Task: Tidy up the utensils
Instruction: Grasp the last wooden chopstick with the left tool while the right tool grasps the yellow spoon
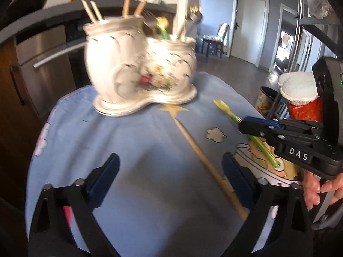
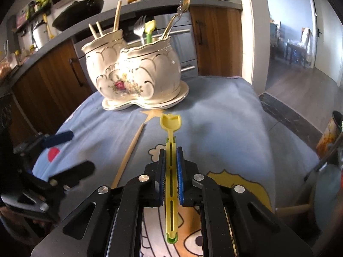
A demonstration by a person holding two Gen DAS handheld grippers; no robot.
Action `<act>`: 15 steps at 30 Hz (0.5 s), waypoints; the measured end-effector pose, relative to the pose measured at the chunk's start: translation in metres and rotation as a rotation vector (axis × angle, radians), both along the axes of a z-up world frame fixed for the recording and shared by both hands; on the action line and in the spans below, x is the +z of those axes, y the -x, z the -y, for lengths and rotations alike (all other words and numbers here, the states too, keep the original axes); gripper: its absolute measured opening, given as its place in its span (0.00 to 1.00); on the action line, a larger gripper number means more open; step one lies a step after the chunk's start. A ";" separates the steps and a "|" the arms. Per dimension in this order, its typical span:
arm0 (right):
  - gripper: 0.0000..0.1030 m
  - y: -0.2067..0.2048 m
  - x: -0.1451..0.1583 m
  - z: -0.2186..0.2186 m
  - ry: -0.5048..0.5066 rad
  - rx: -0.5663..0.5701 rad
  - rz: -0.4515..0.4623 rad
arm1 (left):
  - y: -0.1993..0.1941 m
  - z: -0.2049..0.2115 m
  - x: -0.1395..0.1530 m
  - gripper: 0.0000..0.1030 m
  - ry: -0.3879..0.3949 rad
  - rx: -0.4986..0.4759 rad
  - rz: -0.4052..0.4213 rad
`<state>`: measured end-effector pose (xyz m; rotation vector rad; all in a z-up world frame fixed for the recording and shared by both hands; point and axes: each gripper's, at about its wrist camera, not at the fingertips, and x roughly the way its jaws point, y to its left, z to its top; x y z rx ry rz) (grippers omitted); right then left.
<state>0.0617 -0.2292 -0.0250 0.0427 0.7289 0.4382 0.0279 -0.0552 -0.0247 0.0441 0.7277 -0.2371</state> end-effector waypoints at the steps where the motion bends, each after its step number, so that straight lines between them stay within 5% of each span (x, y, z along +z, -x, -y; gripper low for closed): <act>1: 0.11 0.000 0.001 0.002 -0.004 -0.004 0.002 | -0.001 0.005 -0.002 0.82 -0.004 -0.007 -0.014; 15: 0.10 0.001 0.004 0.013 -0.018 -0.010 0.011 | 0.003 0.043 -0.020 0.42 -0.093 -0.059 -0.086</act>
